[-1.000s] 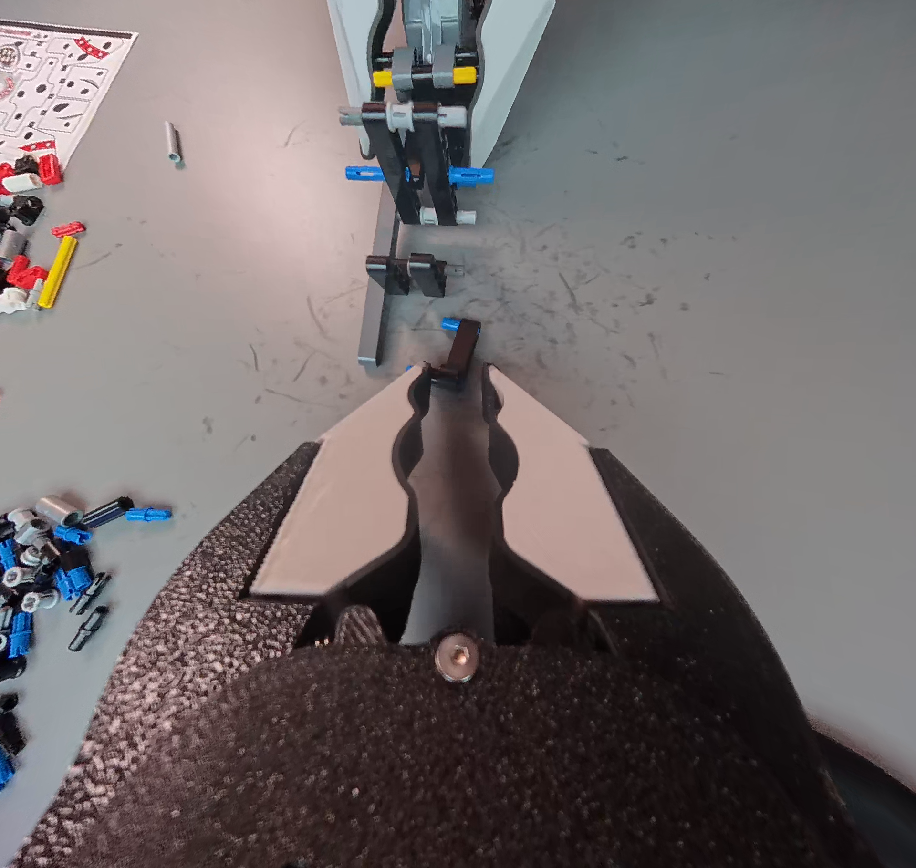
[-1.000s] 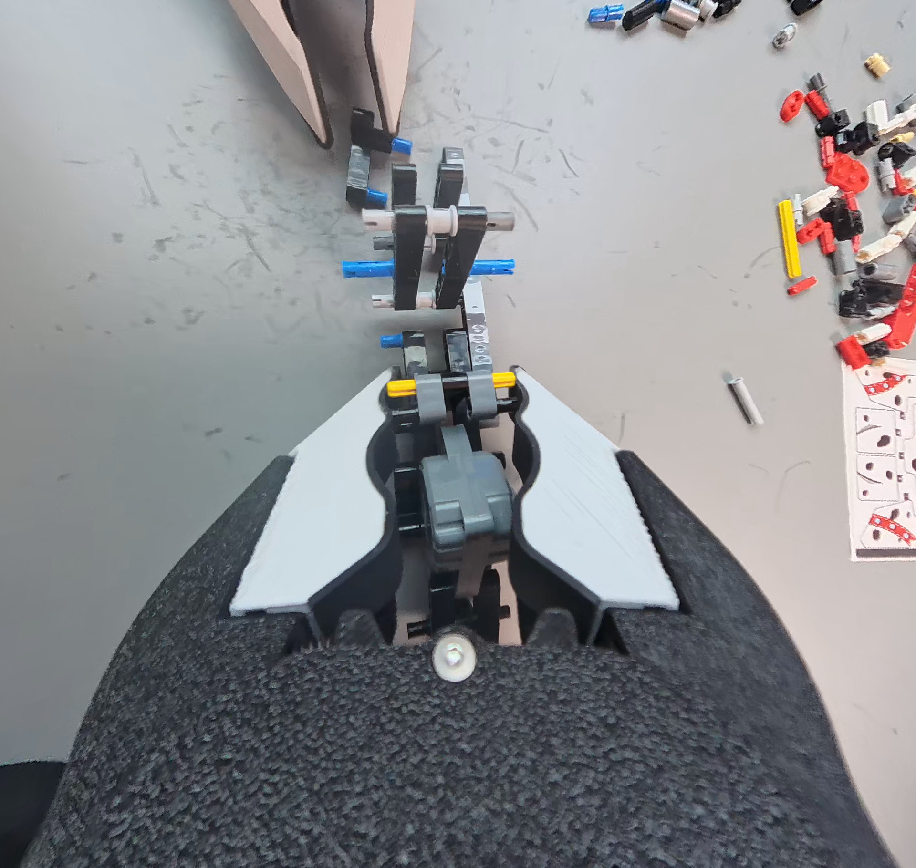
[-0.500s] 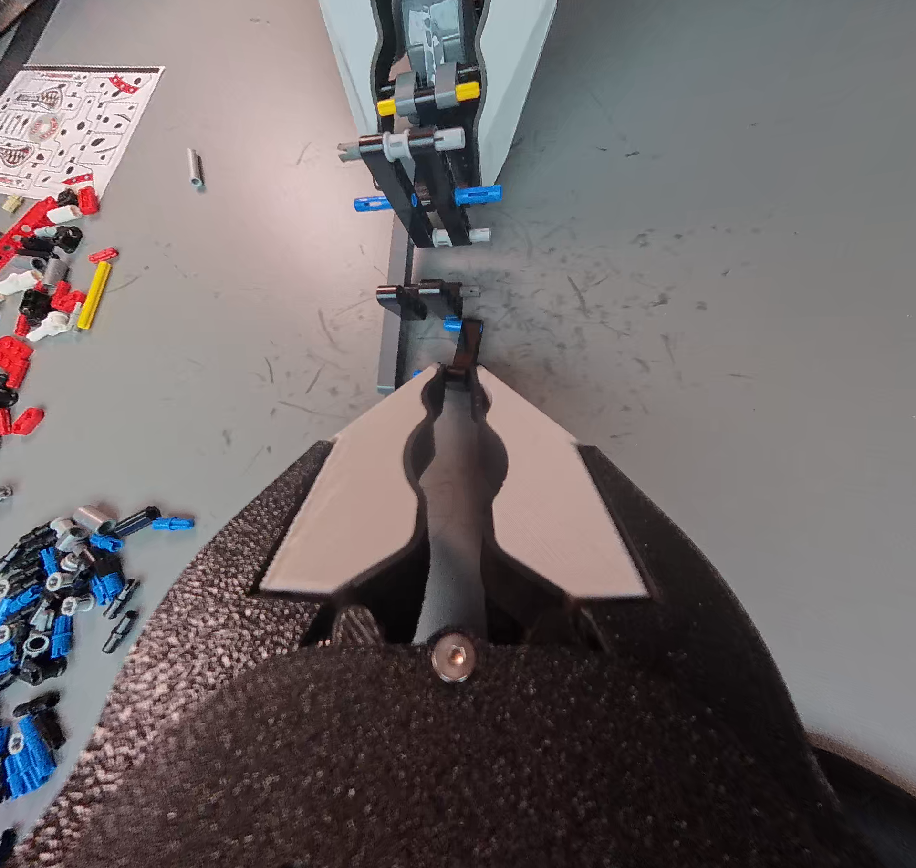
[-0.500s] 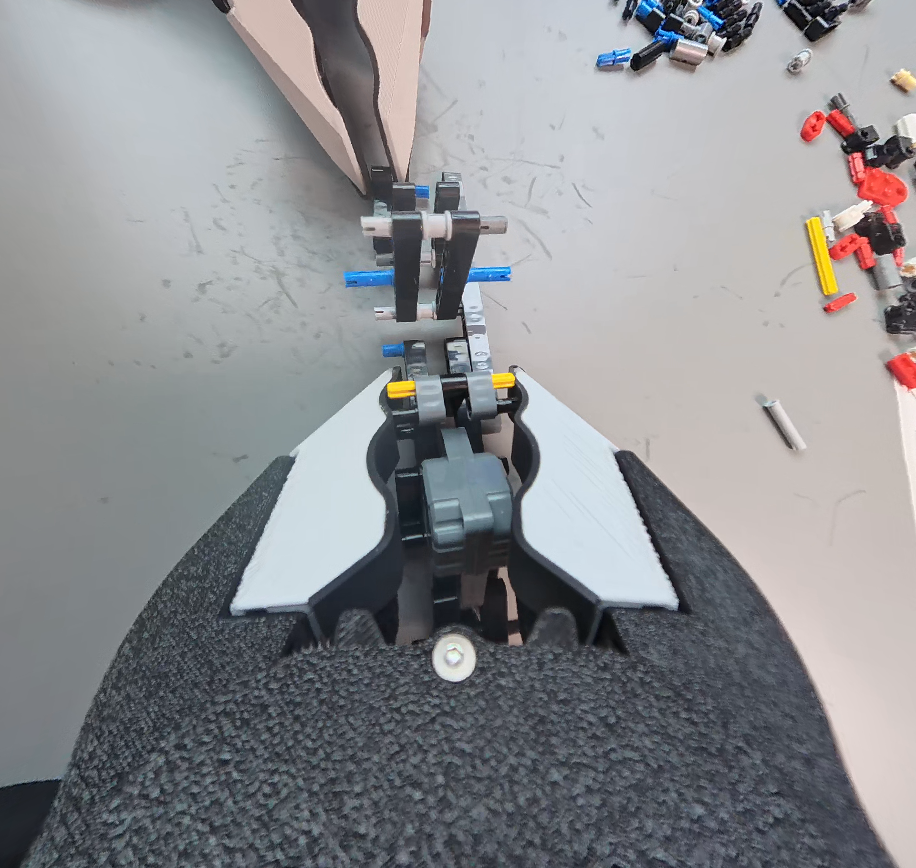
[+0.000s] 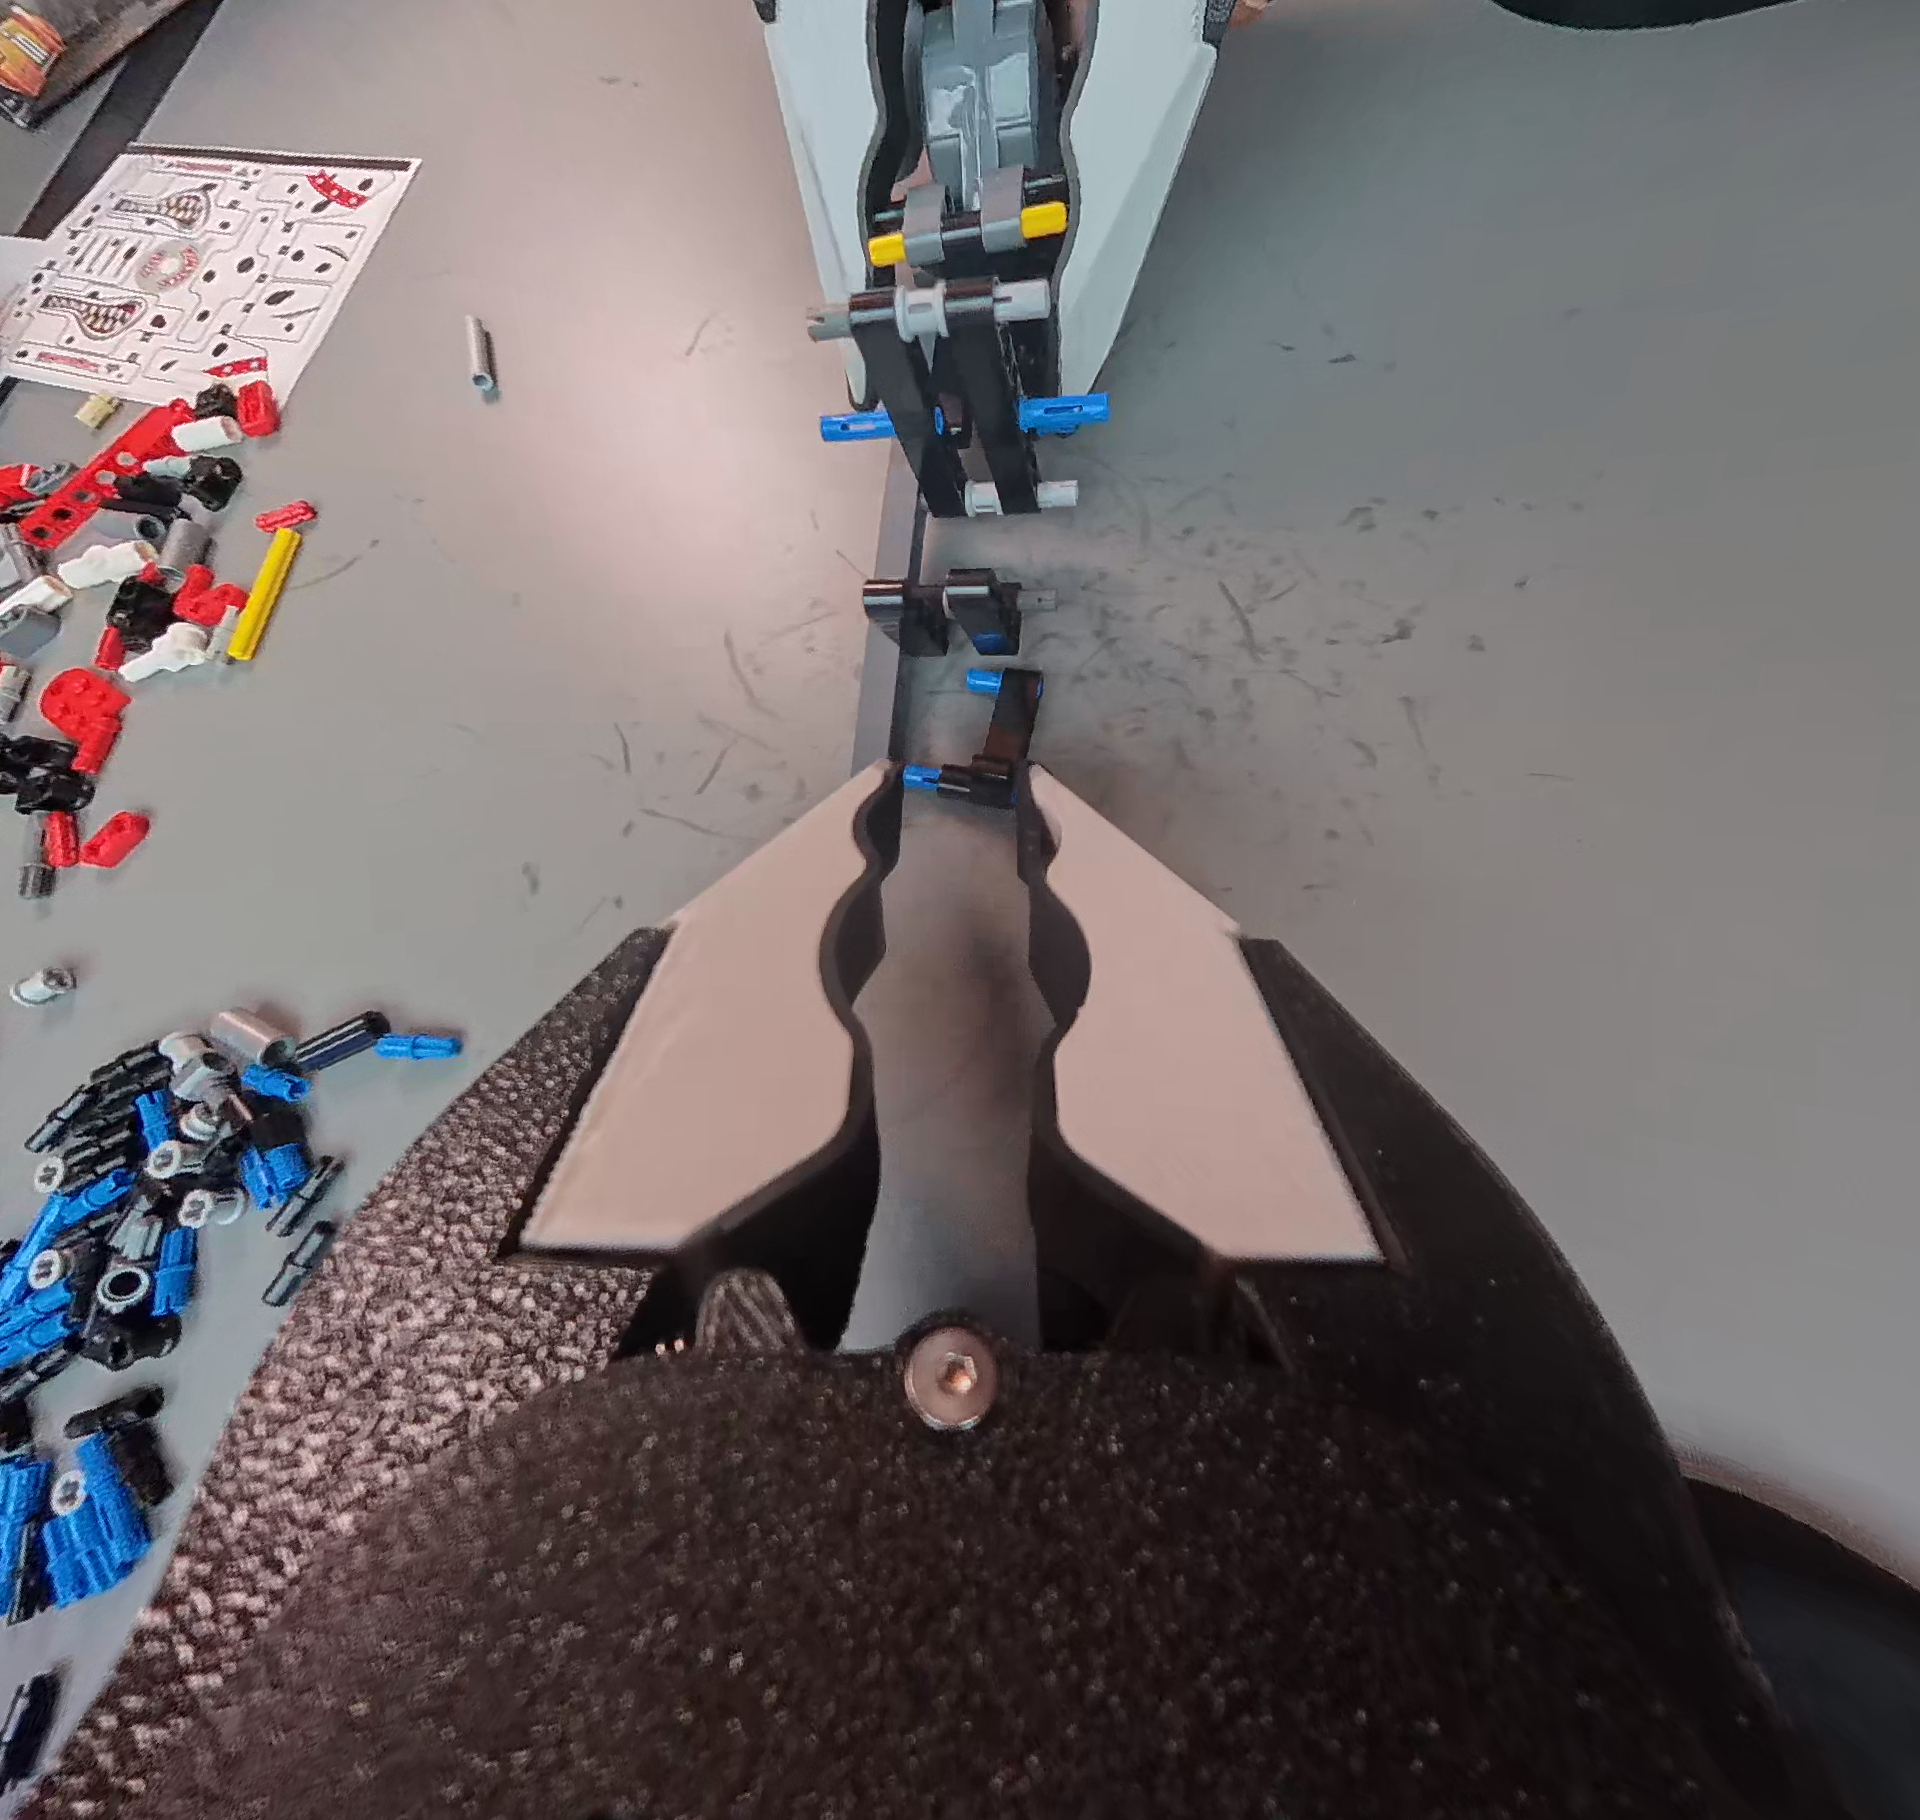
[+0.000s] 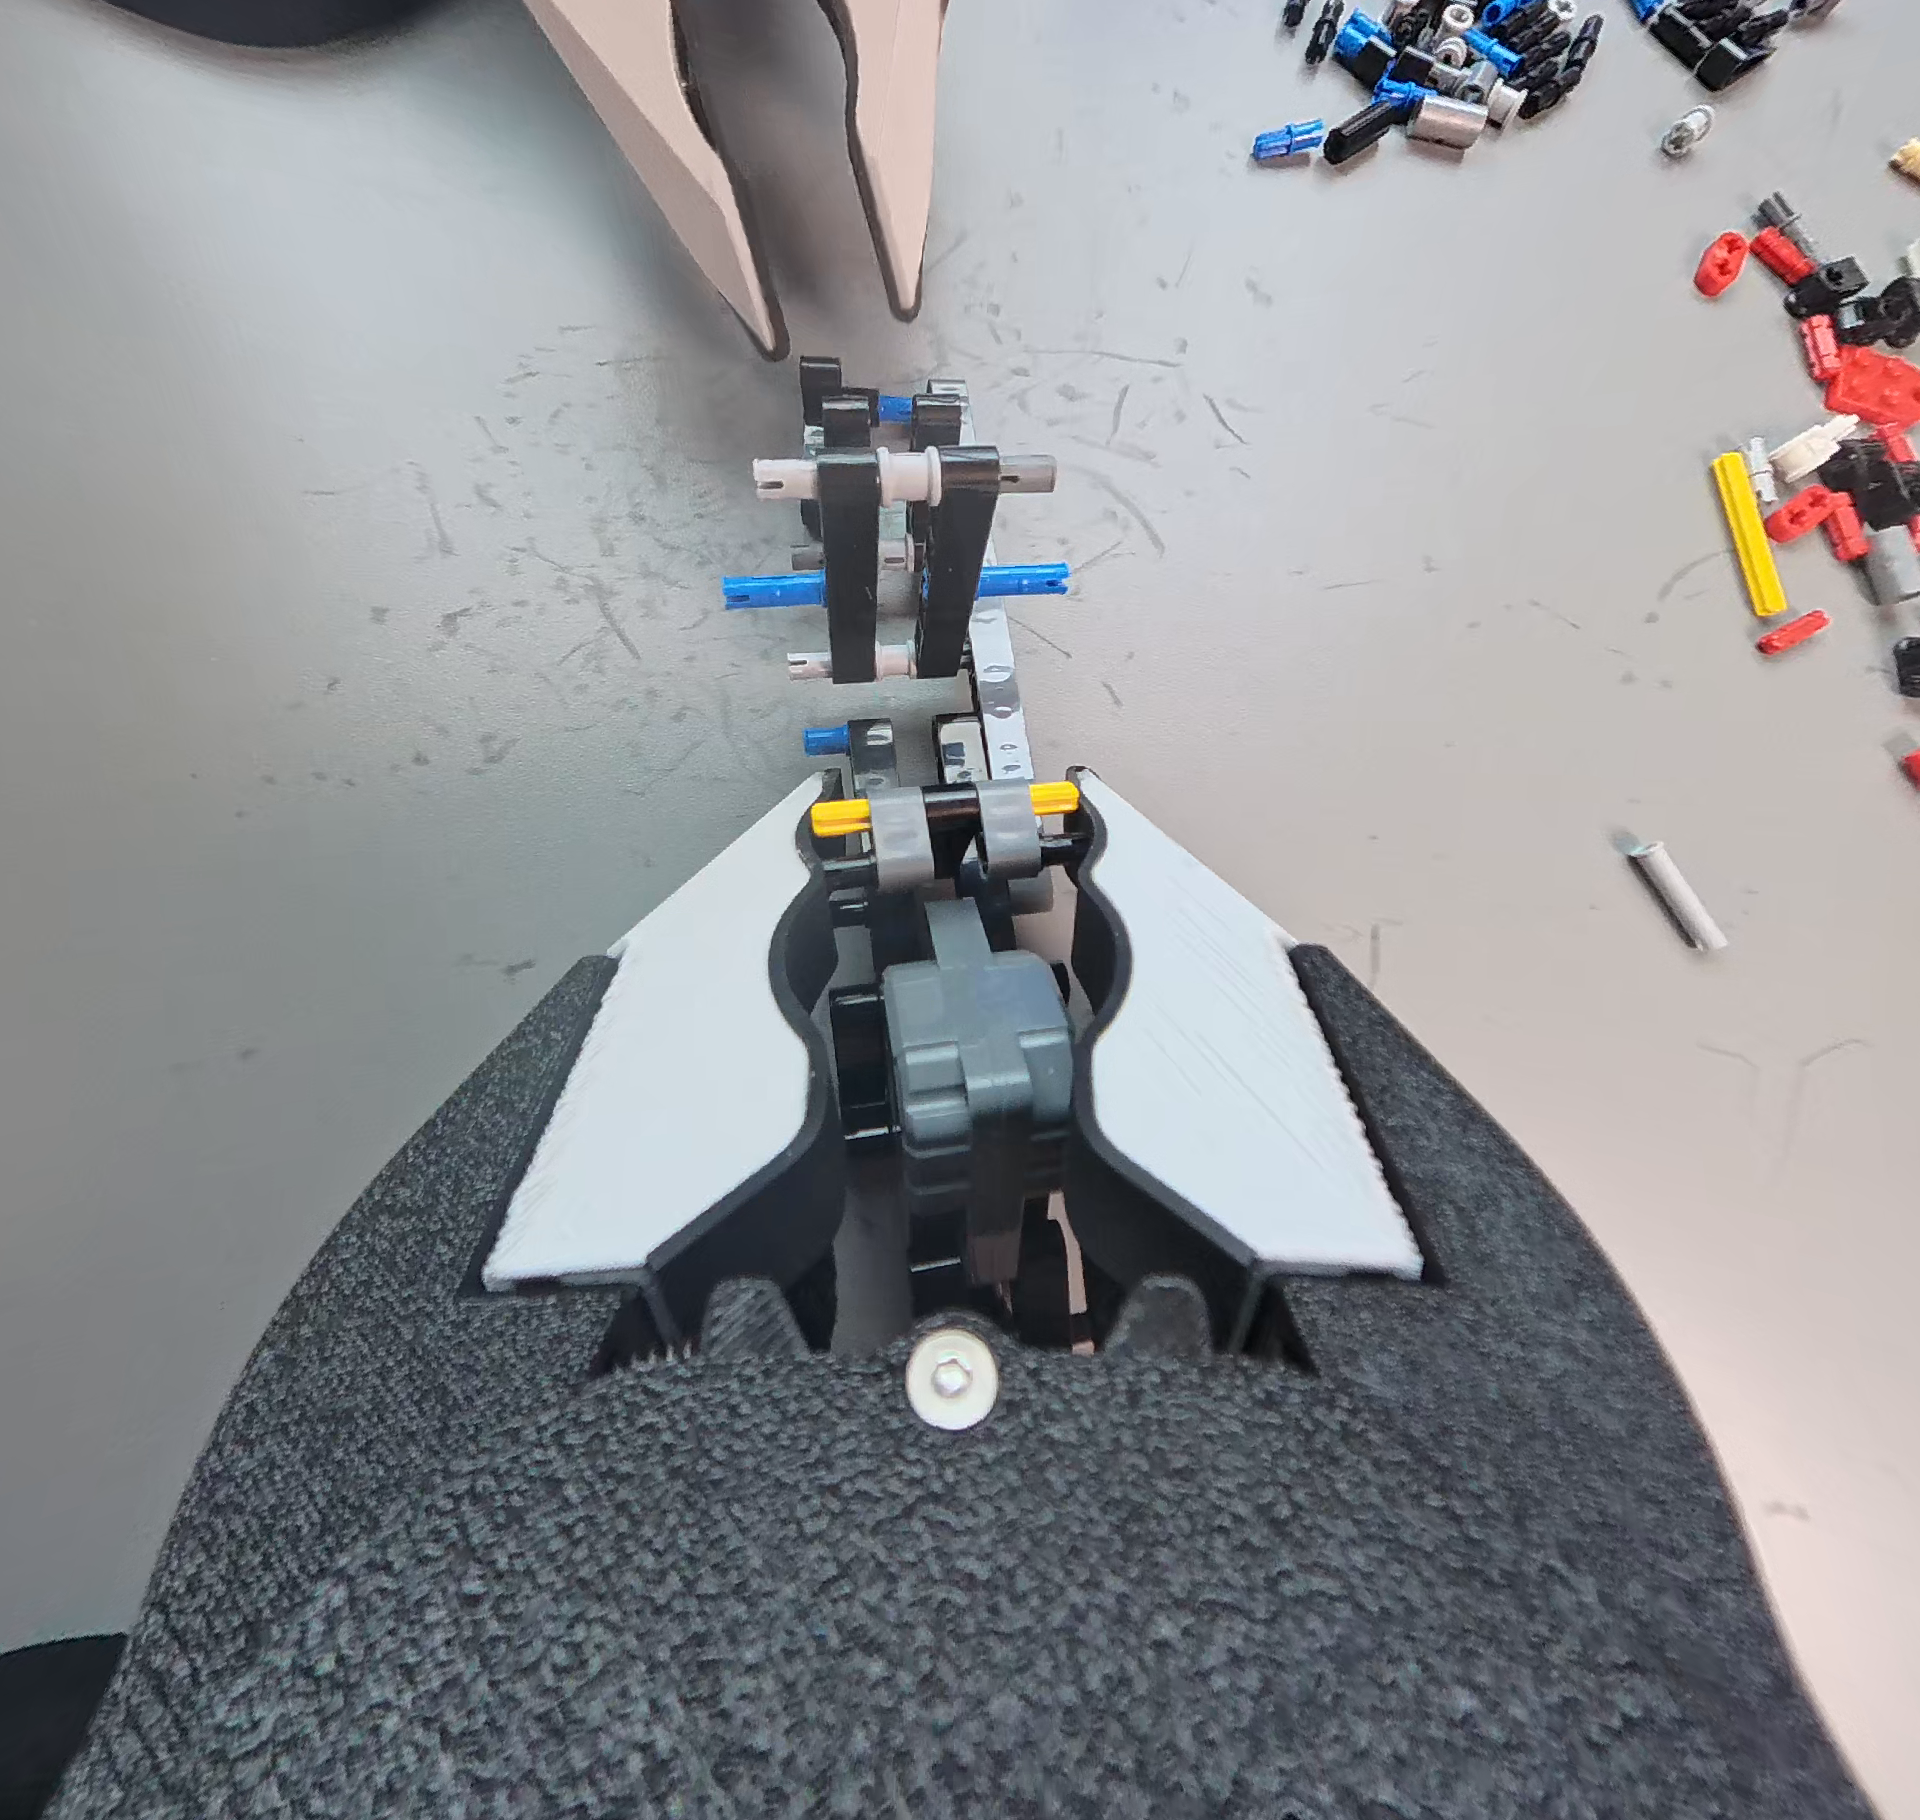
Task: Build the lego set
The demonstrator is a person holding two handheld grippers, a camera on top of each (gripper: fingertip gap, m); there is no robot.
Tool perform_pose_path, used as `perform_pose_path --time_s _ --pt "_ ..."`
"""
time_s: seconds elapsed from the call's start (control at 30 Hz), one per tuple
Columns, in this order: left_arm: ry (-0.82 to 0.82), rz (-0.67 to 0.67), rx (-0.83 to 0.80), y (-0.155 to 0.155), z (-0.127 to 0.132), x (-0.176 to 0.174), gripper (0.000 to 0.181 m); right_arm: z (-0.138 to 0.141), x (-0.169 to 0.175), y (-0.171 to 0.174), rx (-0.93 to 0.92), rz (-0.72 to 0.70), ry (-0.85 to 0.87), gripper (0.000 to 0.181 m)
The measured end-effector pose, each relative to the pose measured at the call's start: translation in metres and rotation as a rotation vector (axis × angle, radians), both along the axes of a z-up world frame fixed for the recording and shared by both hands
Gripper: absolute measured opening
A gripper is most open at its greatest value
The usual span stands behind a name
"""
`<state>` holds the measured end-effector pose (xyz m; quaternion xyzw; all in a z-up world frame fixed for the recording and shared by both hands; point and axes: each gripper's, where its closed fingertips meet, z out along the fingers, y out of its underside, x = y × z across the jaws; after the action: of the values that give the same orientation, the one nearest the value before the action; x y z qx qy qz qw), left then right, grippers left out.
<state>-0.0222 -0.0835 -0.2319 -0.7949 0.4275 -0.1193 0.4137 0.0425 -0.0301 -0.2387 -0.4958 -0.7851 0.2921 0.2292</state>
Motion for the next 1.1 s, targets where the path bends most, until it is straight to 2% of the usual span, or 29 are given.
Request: perform_pose_path --time_s 0.27,0.53,0.67,0.77,0.93,1.1 --pt "0.050 -0.020 -0.013 -0.002 -0.012 0.008 0.019 -0.001 -0.001 0.004 0.024 -0.015 0.004 0.042" --pt "0.015 0.009 -0.038 0.000 -0.007 0.003 0.012 -0.002 0.001 0.007 0.064 -0.013 0.000 0.042" --pt "-0.108 0.027 -0.057 0.001 0.009 0.002 0.012 -0.001 0.002 0.008 0.068 -0.010 0.000 0.043" --pt "-0.255 0.046 -0.079 0.003 0.026 0.002 0.012 0.007 0.002 0.007 0.053 -0.008 0.031 0.051" --pt "-0.545 0.041 -0.142 0.002 0.059 0.004 0.012 0.044 -0.003 0.007 0.015 -0.021 0.175 0.055" --pt "-0.639 0.037 -0.155 0.002 0.070 0.003 0.012 0.080 -0.017 -0.016 -0.040 0.017 0.340 0.049"
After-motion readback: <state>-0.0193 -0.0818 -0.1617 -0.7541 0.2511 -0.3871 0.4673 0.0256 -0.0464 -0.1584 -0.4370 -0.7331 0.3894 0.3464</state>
